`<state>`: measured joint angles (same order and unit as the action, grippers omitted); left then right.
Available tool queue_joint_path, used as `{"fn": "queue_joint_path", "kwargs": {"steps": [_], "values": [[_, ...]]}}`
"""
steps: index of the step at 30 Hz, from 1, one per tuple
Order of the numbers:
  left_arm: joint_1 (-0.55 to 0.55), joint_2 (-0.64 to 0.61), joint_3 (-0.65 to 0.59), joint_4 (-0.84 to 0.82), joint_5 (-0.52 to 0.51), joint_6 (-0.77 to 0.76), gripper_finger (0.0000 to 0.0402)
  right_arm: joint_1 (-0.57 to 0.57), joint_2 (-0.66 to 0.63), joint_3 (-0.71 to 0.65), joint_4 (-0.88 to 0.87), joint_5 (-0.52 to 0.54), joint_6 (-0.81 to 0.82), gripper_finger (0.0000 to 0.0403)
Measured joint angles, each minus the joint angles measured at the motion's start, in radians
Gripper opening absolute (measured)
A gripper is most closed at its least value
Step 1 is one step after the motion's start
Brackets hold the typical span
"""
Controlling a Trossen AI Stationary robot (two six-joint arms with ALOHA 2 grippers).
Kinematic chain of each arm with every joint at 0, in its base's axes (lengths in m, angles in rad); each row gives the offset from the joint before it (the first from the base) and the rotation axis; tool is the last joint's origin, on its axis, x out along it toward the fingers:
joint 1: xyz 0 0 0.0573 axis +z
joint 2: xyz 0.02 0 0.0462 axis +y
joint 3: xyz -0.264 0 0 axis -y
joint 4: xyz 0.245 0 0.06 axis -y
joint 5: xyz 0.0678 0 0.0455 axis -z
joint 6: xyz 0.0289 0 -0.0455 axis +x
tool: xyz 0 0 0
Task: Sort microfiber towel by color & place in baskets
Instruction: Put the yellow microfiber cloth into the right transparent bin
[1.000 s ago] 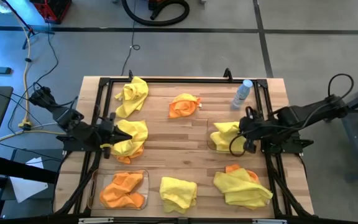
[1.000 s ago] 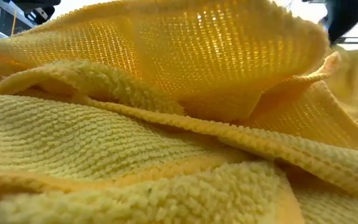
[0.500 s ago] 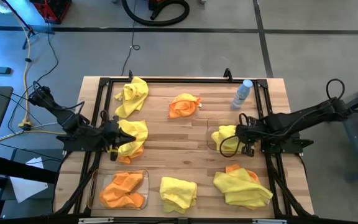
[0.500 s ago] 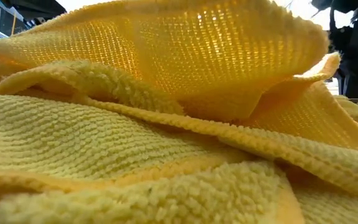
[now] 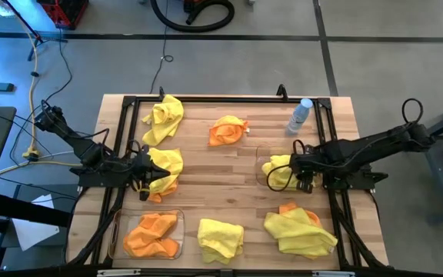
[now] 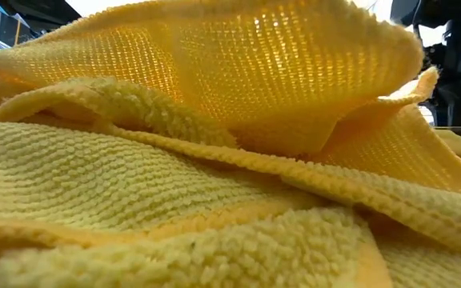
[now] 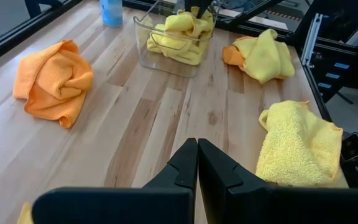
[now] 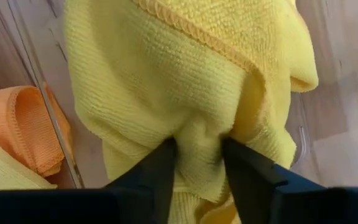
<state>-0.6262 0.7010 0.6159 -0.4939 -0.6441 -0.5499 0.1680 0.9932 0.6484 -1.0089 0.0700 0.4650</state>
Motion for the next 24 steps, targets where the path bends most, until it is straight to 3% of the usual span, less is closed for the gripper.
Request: {"fn": "queue_joint_path", "kwargs": {"steps": [7, 13, 24], "values": [[0.0, 0.009, 0.0, 0.006, 0.0, 0.0, 0.0, 0.0, 0.0, 0.108, -0.067, 0.0, 0.007, 0.0201], [0.0, 0.012, 0.0, 0.013, 0.0, 0.001, 0.0, 0.0, -0.001, 0.186, -0.106, 0.03, 0.01, 0.0214], [0.0, 0.013, 0.0, 0.015, 0.0, 0.002, 0.0, 0.0, 0.136, 0.088, 0.015, 0.019, 0.083, 0.0125]]}}
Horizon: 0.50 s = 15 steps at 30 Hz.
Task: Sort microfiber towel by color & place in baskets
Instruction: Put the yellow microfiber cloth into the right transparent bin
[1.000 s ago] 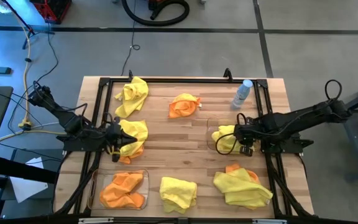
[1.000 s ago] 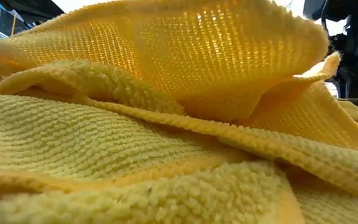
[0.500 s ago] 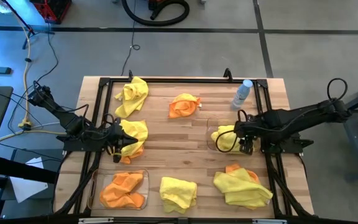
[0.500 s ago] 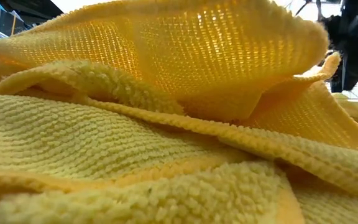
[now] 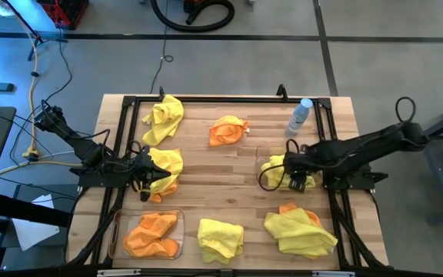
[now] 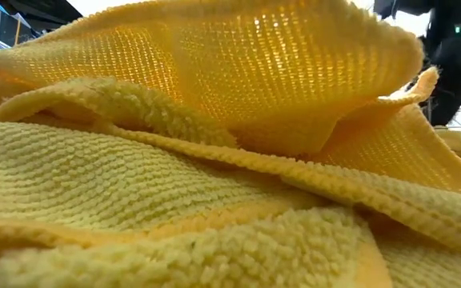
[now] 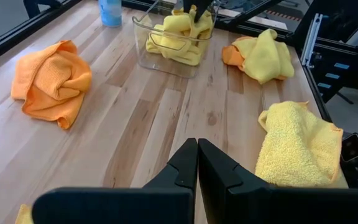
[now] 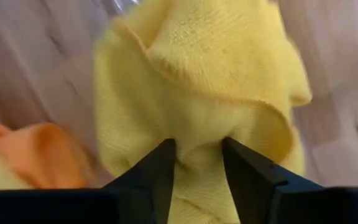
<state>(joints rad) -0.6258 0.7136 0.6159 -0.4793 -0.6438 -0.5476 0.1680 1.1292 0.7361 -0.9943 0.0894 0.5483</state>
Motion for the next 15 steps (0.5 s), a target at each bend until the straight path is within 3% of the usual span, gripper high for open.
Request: {"fn": "queue_joint_path", "kwargs": {"steps": [10, 15], "values": [[0.0, 0.0, 0.0, 0.0, 0.0, 0.001, 0.0, 0.0, 0.187, -0.076, 0.129, -0.082, 0.039, 0.011], [0.0, 0.0, 0.0, 0.002, 0.0, 0.001, 0.0, 0.0, 0.197, -0.076, 0.139, -0.087, 0.039, 0.011]]}}
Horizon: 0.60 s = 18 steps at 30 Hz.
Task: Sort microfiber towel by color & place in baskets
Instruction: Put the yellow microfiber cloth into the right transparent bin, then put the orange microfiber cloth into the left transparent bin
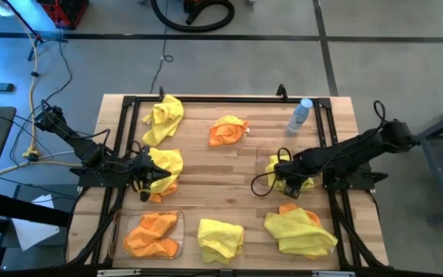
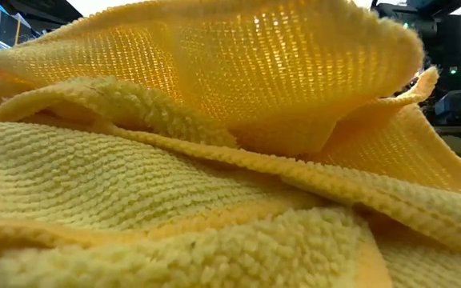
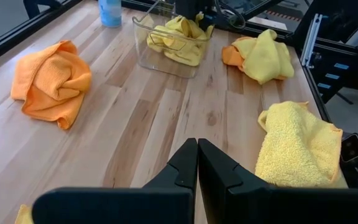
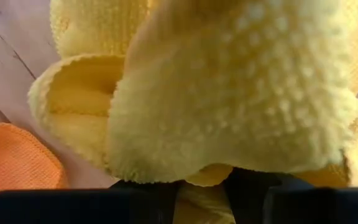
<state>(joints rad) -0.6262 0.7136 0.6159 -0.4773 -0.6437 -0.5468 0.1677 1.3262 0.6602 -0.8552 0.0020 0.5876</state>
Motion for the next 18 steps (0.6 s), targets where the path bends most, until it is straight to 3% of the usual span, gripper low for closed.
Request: {"fn": "queue_joint_path", "kwargs": {"steps": [8, 12, 18], "values": [[0.0, 0.001, 0.0, 0.045, -0.024, 0.0, 0.0, 0.001, -0.199, -0.001, -0.033, -0.006, 0.069, 0.011], [0.003, 0.015, 0.0, 0.109, -0.079, 0.017, 0.0, 0.001, -0.345, -0.001, -0.035, -0.007, 0.106, 0.011], [0.063, 0.088, 0.0, 0.272, -0.081, 0.078, 0.0, 0.001, -0.53, -0.001, -0.047, 0.02, 0.153, 0.0107]]}}
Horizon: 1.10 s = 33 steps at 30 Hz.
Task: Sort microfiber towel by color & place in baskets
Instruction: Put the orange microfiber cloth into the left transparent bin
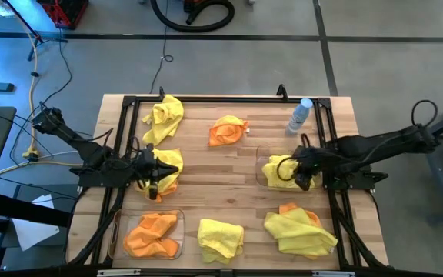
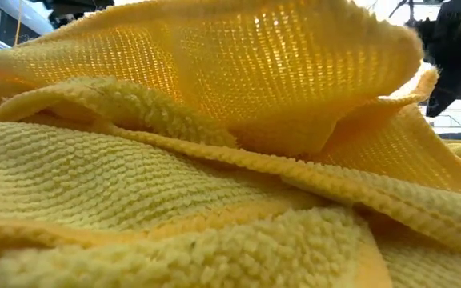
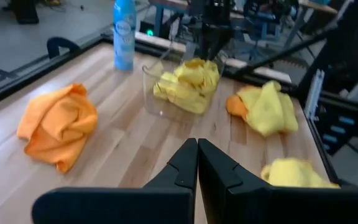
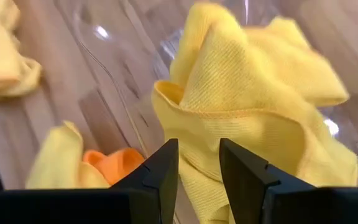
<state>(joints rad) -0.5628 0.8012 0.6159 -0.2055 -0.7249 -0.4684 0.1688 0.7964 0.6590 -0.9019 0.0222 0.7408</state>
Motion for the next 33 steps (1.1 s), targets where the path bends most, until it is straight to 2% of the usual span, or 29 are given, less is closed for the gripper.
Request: {"fn": "queue_joint_path", "kwargs": {"steps": [5, 9, 18, 25, 33], "values": [[0.109, 0.127, 0.017, 0.185, 0.066, 0.044, 0.0, 0.0, -0.1, 0.0, -0.002, 0.011, -0.023, 0.0058], [0.221, 0.27, 0.105, 0.233, 0.165, 0.043, 0.0, 0.0, -0.163, 0.0, -0.003, 0.003, -0.043, 0.0007], [0.445, 0.58, 0.432, 0.219, 0.349, 0.061, 0.0003, 0.0, -0.217, 0.0, -0.007, 0.057, -0.042, 0.0025], [0.576, 0.772, 0.716, -0.012, 0.514, 0.091, 0.0034, 0.0, -0.214, 0.0, -0.015, 0.109, -0.027, 0.0008], [0.704, 0.954, 0.955, -0.336, 0.475, 0.19, 0.0118, 0.0, -0.213, 0.0, -0.027, 0.148, 0.075, 0.0001]]}}
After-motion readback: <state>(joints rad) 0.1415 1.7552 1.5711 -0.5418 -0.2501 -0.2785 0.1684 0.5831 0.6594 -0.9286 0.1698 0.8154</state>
